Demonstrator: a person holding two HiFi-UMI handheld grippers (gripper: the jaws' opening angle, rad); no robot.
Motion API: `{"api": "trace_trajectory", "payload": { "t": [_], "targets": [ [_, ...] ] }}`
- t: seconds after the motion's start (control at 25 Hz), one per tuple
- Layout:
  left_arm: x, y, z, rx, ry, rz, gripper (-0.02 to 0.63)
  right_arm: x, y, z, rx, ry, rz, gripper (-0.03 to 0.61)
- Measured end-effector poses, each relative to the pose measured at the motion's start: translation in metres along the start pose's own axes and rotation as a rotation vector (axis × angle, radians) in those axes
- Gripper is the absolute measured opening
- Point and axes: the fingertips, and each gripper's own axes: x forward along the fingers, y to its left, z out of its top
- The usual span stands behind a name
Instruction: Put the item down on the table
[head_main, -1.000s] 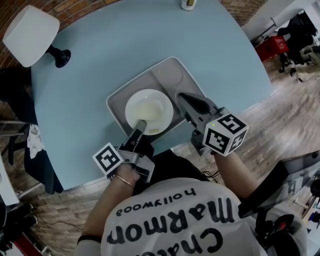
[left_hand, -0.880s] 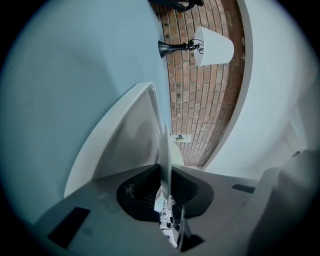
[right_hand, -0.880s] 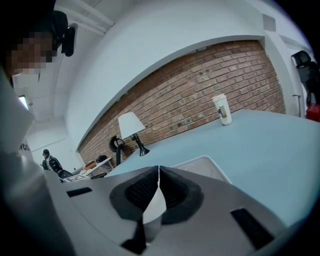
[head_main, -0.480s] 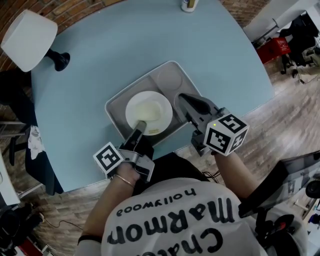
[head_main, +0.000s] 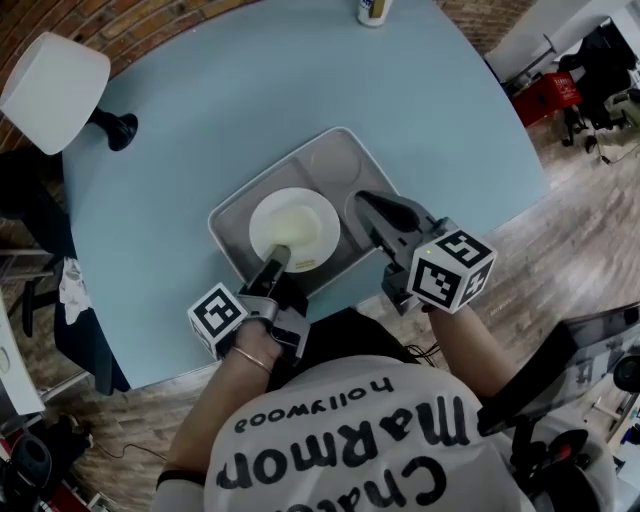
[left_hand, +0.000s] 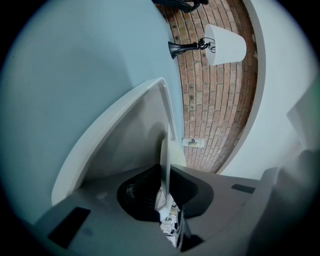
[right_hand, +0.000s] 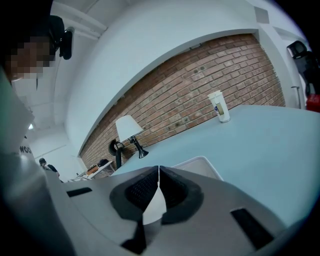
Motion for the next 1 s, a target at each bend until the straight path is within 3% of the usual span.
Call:
{"api": "trace_trajectory", "payload": {
  "t": [0.4, 1.0],
  "targets": [
    [-0.002, 0.017, 0.012, -0.074, -0.065, 0.105, 0.026, -0.001, -0.001, -0.004, 0.004, 0.002, -0.005, 0.01],
    [-0.012, 0.02, 0.026, -0.037, -0.163, 0.165, 0.028, -0.001, -0.005, 0.0, 0.0, -0.004, -0.004, 0.011]
  ]
}}
